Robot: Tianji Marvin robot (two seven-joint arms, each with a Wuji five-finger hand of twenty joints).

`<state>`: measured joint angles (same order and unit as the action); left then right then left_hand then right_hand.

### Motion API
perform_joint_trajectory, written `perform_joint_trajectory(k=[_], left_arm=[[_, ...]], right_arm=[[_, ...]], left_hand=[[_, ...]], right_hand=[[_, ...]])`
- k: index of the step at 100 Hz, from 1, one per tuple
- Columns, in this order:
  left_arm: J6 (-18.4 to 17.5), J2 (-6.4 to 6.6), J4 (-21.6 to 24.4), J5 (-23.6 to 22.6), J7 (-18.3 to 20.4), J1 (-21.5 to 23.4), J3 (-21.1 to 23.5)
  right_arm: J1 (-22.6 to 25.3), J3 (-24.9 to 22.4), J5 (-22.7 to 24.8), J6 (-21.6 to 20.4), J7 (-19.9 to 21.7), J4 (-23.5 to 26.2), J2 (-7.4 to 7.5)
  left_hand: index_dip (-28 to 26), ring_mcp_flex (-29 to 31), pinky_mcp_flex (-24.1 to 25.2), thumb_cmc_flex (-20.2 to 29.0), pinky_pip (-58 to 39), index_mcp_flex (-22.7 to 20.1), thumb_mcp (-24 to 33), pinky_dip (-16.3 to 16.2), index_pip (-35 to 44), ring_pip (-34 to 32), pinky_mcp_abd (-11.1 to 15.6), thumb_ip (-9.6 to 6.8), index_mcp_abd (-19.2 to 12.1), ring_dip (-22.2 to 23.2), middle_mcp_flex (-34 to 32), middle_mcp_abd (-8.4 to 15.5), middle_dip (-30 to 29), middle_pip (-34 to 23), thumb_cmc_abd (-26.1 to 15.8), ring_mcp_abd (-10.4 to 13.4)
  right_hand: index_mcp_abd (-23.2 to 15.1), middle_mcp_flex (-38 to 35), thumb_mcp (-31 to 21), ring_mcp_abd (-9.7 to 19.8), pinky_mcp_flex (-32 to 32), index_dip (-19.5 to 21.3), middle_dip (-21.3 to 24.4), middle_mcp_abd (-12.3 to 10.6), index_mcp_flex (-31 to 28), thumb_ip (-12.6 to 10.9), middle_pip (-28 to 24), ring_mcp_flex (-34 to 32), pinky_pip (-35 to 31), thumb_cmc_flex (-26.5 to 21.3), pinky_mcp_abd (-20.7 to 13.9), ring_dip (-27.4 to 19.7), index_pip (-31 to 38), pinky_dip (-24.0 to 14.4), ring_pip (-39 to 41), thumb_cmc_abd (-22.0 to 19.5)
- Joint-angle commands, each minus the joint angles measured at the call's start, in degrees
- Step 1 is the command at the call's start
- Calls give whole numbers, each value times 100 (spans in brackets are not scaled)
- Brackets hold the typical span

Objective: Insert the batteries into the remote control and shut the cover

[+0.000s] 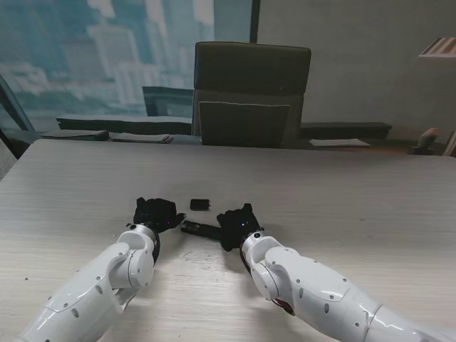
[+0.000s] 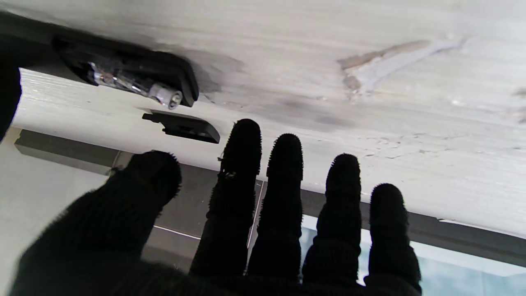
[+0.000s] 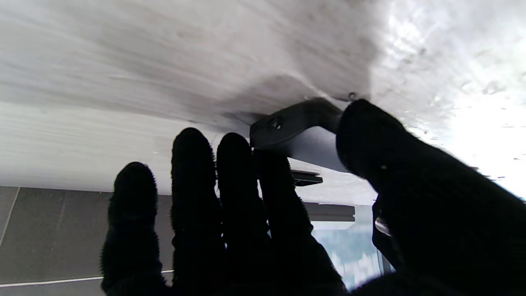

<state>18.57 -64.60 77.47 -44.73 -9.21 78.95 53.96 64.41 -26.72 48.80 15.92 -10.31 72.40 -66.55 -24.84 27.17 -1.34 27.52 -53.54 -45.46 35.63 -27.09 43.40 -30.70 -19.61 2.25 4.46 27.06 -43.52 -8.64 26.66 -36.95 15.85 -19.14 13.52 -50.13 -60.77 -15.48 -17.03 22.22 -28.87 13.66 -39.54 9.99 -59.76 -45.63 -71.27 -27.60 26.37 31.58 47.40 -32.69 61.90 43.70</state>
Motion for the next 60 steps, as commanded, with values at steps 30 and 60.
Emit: perform_joint_trajectory(k=[30,60], left_arm=[[-87,85,300,-122,409,143,90],[-189,73,379,120,527,150,181]], right_arm=[[154,74,-144,-10,203,-129,-20],[133,74,-195,-72,194,-164,-35]], left_hand=[[108,-44,82,252,2,154,205,-30,-42,29,-11,-17,25,36,133,-72,54,5,356,-75],[503,55,75,1011,23,-114,86,-14,422,24,-9,242,-29,36,-136,-80,93,-136,563,-101]], right_hand=[[-1040,-850,-367,71,-231,-806,14,-128,-1030,527,-124,-525,-381,-783,78,28,1636,-214,317,378],[-1043,-1030,-438,64,-296,-901,215,-113,-1229,555,-101,-606,-460,-968,50,0,1621,-269,323,166]])
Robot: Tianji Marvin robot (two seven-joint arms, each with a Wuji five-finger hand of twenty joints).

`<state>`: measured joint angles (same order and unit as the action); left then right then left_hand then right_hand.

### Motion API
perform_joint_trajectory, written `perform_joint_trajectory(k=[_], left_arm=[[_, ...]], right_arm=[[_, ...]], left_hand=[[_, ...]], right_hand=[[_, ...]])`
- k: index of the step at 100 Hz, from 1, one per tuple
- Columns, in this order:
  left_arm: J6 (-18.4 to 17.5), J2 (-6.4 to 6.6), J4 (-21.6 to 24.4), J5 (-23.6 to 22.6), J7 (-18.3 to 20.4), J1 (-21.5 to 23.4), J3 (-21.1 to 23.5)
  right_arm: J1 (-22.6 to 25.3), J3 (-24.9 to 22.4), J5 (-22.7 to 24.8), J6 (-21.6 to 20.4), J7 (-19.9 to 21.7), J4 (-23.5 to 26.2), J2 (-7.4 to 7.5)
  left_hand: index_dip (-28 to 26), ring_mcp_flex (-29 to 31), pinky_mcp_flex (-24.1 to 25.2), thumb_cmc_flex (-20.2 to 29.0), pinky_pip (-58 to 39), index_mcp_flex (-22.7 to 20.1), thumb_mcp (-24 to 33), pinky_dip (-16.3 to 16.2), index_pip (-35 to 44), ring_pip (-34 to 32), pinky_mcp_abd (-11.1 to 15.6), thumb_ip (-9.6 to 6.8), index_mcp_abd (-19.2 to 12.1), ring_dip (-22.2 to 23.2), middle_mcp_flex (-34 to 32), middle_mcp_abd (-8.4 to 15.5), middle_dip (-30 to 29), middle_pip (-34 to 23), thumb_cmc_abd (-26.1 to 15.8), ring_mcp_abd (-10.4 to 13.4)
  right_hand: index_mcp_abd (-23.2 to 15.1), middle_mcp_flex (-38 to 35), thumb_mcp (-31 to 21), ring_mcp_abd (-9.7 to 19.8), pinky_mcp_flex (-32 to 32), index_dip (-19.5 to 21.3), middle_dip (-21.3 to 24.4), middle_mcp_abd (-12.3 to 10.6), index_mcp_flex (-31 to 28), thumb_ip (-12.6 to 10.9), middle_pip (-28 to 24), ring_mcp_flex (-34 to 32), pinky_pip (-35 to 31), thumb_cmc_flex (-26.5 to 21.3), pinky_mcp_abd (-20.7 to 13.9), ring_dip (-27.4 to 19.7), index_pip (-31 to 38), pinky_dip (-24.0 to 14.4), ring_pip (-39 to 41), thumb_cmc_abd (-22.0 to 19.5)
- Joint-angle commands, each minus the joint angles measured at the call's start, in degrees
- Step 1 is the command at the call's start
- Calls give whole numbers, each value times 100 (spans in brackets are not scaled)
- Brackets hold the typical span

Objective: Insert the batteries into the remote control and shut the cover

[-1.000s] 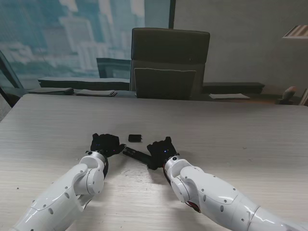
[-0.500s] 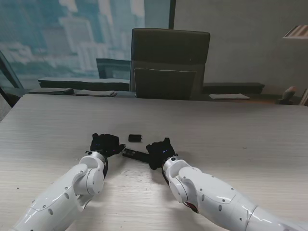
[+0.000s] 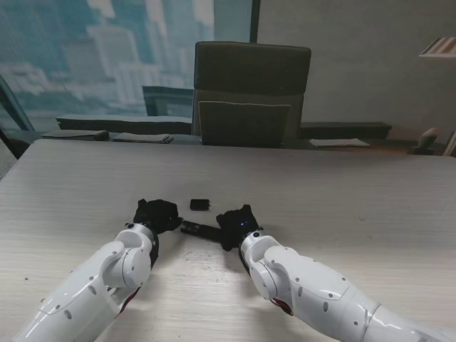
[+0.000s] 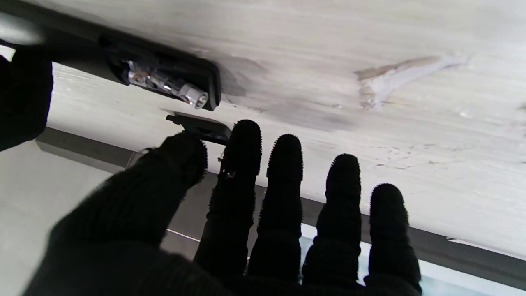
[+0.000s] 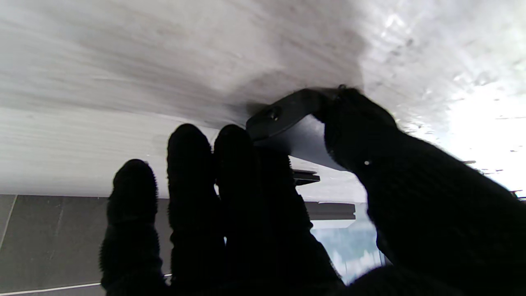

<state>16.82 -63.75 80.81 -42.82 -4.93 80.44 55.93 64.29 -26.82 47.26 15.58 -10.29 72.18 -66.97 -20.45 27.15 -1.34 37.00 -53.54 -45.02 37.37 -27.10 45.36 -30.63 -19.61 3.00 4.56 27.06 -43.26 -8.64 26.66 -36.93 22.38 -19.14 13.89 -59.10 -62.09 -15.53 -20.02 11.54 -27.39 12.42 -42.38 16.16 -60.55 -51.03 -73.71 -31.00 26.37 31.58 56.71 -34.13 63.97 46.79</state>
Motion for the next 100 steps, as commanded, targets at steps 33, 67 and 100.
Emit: perform_joint_trajectory(k=[33,67,100], left_arm=[[27,2,1,-118,228,-191,-268],[144,67,22,-229,561,-342,-430],[337,120,139,-303,858,-365,-456]], right_arm=[[92,108,-147,-88,208,-193,-31],[59,129,-208,-113,166,-252,-69],[48,138,-229,-116,164,-263,-79]], left_hand=[[-206,309,-69,-142,-183,-694,-500,-123,1015,-234,-87,-1,-91,114,-725,-58,352,-610,-837,-235],[-770,518,-243,-81,-610,-660,-873,-365,1725,-803,-72,-118,-71,444,-870,-83,683,-1100,-1232,-311],[-1938,1404,-1445,35,-2345,-512,-1689,-2038,3048,-2746,-705,-120,-266,1988,-1456,-271,1698,-2467,-1690,-992]], right_hand=[[-1099,-144,-244,38,-25,273,40,19,-965,-66,-73,-50,-298,-633,5,13,724,-176,166,-436],[-1113,-138,-228,50,-50,324,31,13,-965,-69,-77,-44,-349,-653,-22,17,706,-204,184,-469],[-1120,-129,-225,50,-66,345,28,17,-963,-75,-78,-36,-363,-654,-29,15,694,-214,183,-469]])
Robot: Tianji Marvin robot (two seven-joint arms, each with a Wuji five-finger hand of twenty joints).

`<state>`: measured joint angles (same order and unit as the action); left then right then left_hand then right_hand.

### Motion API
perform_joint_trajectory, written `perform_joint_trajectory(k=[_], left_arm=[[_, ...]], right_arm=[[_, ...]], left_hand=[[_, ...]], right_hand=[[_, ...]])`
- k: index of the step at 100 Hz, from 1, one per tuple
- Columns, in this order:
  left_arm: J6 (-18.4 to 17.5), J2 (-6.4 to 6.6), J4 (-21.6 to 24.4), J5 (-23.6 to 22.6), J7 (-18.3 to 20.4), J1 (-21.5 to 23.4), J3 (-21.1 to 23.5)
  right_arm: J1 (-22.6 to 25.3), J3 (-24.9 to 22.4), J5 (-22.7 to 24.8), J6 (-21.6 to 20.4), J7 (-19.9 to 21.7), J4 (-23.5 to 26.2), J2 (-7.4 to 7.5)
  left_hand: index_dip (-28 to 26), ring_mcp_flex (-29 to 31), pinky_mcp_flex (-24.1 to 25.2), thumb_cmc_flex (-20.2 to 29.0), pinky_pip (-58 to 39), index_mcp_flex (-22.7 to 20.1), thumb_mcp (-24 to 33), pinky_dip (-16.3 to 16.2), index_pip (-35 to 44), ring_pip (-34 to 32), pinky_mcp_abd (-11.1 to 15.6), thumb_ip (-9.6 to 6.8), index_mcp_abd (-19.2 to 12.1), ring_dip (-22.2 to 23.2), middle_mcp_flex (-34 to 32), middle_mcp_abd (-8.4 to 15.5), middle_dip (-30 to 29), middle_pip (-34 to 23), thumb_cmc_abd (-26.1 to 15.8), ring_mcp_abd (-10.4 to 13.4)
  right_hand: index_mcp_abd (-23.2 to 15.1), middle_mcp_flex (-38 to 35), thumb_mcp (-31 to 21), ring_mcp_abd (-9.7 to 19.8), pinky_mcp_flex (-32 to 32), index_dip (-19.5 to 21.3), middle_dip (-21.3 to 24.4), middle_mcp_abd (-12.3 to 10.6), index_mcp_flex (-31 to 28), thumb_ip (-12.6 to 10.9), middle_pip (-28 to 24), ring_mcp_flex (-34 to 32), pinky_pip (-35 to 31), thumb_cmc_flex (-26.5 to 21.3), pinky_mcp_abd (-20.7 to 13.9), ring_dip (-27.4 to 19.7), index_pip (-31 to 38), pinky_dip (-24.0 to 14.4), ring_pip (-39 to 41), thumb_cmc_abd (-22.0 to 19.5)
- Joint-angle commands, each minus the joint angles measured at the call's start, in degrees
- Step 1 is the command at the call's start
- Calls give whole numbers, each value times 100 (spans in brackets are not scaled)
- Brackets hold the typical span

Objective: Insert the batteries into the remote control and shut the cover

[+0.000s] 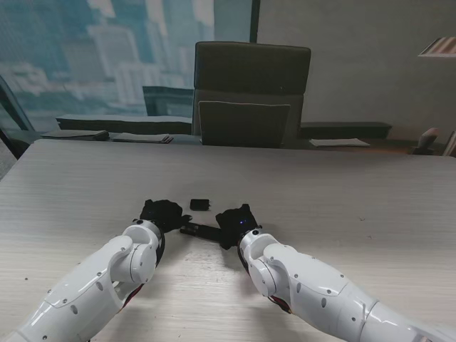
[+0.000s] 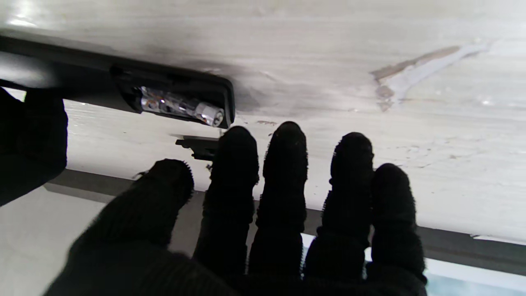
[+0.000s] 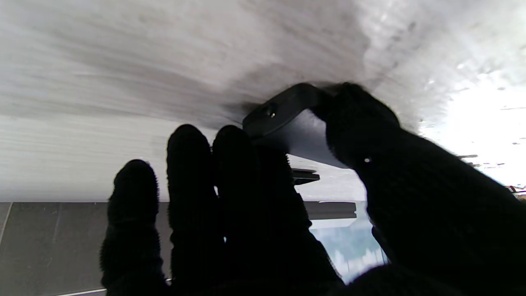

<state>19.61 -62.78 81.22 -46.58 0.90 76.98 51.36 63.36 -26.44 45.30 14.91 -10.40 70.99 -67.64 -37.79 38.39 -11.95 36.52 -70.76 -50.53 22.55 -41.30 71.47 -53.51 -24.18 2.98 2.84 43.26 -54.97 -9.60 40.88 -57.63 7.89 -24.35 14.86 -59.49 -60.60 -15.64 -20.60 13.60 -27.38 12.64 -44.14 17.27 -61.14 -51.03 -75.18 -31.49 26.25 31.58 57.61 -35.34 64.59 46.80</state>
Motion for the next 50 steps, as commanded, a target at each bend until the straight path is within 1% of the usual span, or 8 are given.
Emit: perform_joint_trajectory(k=[1,3,5,8,10,13,26,50], left_arm=[[67,27,108,83,309,-21,0],[83,35,125,102,366,-27,-4],[95,41,137,119,413,-35,-9],[114,52,153,143,489,-49,-19],[128,57,164,159,532,-58,-25],[148,64,177,180,582,-69,-33],[204,59,171,176,567,-91,-70],[292,73,185,115,626,-113,-117]], right_arm=[[141,99,-33,-49,176,-145,-13],[141,100,-33,-48,176,-145,-13],[140,100,-34,-48,176,-145,-14],[139,100,-35,-47,177,-144,-14],[139,101,-35,-47,179,-144,-14],[138,101,-36,-46,181,-142,-13],[139,99,-41,-47,186,-141,-13],[139,89,-48,-61,187,-141,-13]], left_hand=[[-213,326,-432,83,-658,38,-221,-677,451,-510,-274,-117,-91,402,-306,-188,295,-422,-252,-488],[-234,424,-551,112,-708,30,-304,-986,473,-648,-343,-118,-82,547,-357,-207,352,-466,-286,-526],[-239,510,-649,114,-796,21,-341,-1133,479,-765,-402,-114,-61,629,-400,-224,378,-505,-304,-560],[-239,586,-741,106,-877,12,-369,-1236,481,-857,-436,-108,-64,687,-437,-241,395,-536,-340,-572],[-228,643,-793,175,-856,16,-513,-1482,468,-907,-457,-105,-45,795,-450,-256,409,-548,-389,-585],[-225,699,-842,189,-890,18,-566,-1580,464,-975,-479,-103,-38,851,-452,-252,404,-537,-415,-590],[-188,679,-808,188,-883,18,-607,-1640,394,-980,-482,-96,13,882,-430,-265,352,-481,-443,-591],[-58,490,-631,269,-701,74,-624,-1572,129,-724,-410,-116,110,790,-279,-274,196,-260,-410,-567]], right_hand=[[-1216,-89,-376,62,-7,139,28,-5,-787,-186,-18,-35,-216,-608,-16,15,603,-93,120,-471],[-1216,-90,-376,61,-7,139,28,-6,-787,-187,-18,-35,-216,-610,-16,15,603,-93,120,-471],[-1217,-91,-377,59,-7,140,28,-5,-787,-187,-19,-34,-216,-612,-16,15,603,-93,120,-470],[-1217,-92,-376,58,-7,141,28,-1,-785,-187,-19,-31,-216,-612,-17,14,602,-93,120,-473],[-1216,-90,-375,59,-7,143,28,-2,-786,-187,-17,-33,-216,-614,-17,15,603,-93,121,-467],[-1212,-89,-375,59,-7,145,29,0,-785,-187,-17,-41,-216,-614,-17,16,602,-94,125,-469],[-1205,-89,-377,54,-4,151,30,2,-786,-188,-17,-34,-215,-618,-19,14,602,-95,121,-467],[-1203,-93,-383,49,-2,155,33,9,-790,-189,-18,-33,-215,-625,-14,15,599,-97,123,-460]])
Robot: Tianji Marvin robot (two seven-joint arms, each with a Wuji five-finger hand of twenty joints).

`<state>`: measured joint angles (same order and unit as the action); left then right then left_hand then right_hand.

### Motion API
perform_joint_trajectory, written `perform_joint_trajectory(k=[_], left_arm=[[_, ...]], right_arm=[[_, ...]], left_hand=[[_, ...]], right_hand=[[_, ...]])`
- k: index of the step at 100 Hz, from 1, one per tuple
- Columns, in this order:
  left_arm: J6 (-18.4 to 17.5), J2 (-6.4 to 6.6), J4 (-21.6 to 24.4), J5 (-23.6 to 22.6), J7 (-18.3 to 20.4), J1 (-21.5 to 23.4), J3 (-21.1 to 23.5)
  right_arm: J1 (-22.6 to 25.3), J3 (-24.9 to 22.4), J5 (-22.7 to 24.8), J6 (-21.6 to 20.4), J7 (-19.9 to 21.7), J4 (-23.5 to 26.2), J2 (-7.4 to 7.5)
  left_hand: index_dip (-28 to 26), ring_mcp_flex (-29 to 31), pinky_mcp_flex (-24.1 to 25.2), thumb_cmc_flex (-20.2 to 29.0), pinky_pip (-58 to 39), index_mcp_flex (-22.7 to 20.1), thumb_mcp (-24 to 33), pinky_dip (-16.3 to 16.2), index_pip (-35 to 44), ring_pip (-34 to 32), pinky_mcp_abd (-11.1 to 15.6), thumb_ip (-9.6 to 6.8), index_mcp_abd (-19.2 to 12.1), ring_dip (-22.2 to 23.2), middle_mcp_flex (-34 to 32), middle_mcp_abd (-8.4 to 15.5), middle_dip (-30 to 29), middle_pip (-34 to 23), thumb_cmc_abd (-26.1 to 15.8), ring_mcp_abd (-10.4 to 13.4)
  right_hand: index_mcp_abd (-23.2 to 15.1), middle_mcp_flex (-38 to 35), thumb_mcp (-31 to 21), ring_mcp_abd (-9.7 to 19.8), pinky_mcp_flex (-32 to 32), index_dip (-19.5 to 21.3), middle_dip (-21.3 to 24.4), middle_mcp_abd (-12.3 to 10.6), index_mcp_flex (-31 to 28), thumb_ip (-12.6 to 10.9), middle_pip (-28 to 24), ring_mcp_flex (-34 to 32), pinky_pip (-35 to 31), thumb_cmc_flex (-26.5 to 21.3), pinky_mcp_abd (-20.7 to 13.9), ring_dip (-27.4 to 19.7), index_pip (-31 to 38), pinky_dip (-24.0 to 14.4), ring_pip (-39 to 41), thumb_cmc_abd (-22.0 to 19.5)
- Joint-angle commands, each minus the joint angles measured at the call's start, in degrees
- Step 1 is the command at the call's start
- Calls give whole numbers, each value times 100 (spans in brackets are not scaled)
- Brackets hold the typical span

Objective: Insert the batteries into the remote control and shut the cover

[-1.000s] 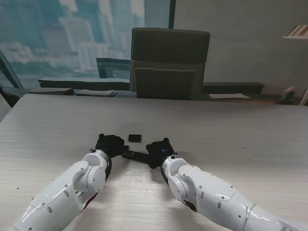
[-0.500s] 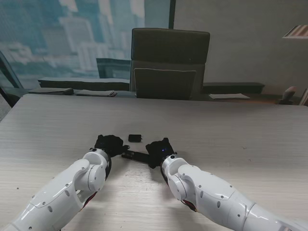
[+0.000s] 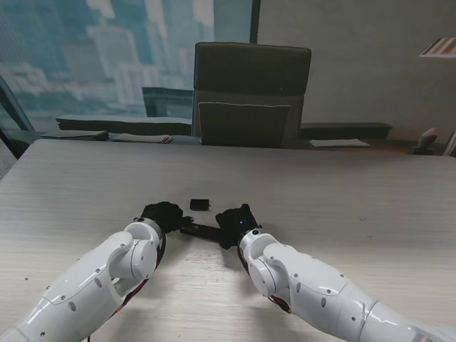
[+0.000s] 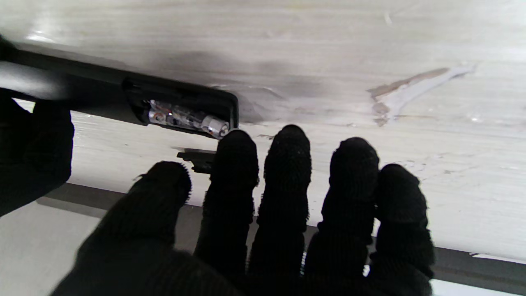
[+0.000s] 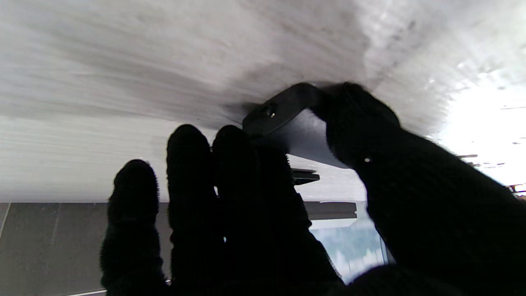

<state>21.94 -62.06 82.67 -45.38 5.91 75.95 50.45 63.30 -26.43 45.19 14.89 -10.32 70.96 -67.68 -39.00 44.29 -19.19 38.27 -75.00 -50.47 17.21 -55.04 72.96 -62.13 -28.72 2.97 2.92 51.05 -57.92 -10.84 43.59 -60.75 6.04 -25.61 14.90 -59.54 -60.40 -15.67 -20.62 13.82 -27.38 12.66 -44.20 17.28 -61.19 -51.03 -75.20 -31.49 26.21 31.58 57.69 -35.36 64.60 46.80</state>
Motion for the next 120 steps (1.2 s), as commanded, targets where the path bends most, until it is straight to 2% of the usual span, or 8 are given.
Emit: perform_joint_trajectory(k=[1,22,48,62,65,120], left_arm=[[62,1,40,-7,126,-11,-30],[115,-15,16,33,80,-17,-95],[139,-34,-14,78,25,-32,-145],[139,-28,-7,73,47,-33,-158],[137,-27,-5,75,55,-34,-163],[160,-34,-84,34,28,-126,-344]], right_arm=[[145,88,-38,-59,178,-138,-9],[142,84,-42,-69,181,-141,-8],[138,88,-58,-56,185,-144,-16],[128,98,-76,-66,172,-162,-29],[126,100,-81,-66,169,-166,-32],[108,110,-149,-96,145,-203,-66]], left_hand=[[80,-102,95,99,-268,66,-83,-187,-52,159,49,-119,110,-3,19,-148,-91,73,-222,-435],[280,-247,227,179,-135,109,3,11,-445,444,88,-124,294,-221,124,-181,-305,361,-212,-417],[405,-434,396,151,-7,193,-9,201,-712,634,188,-125,345,-382,286,-173,-436,553,-202,-355],[421,-475,440,6,26,212,-44,267,-749,675,212,-148,356,-422,320,-173,-465,590,-130,-341],[429,-482,456,-125,-7,222,124,376,-767,680,212,-201,371,-475,321,-169,-490,592,-81,-342],[500,-557,545,-452,88,235,348,580,-921,834,267,-241,349,-589,389,-129,-576,732,151,-284]], right_hand=[[-1206,-89,-400,51,0,133,33,8,-785,-189,-12,-33,-213,-621,-10,15,592,-95,122,-460],[-1200,-87,-404,48,0,135,36,2,-787,-190,-12,-27,-212,-622,-7,14,589,-96,120,-459],[-1194,-89,-411,47,0,138,37,12,-786,-191,-12,-33,-211,-626,-6,17,589,-97,129,-454],[-1190,-95,-412,49,-3,139,38,10,-788,-192,-14,-29,-213,-626,-4,15,591,-99,123,-455],[-1193,-93,-415,49,-3,140,38,12,-790,-193,-13,-32,-213,-632,-4,15,592,-99,124,-452],[-1200,-122,-447,43,-3,143,56,1,-826,-194,-5,-30,-213,-669,-4,14,603,-101,121,-417]])
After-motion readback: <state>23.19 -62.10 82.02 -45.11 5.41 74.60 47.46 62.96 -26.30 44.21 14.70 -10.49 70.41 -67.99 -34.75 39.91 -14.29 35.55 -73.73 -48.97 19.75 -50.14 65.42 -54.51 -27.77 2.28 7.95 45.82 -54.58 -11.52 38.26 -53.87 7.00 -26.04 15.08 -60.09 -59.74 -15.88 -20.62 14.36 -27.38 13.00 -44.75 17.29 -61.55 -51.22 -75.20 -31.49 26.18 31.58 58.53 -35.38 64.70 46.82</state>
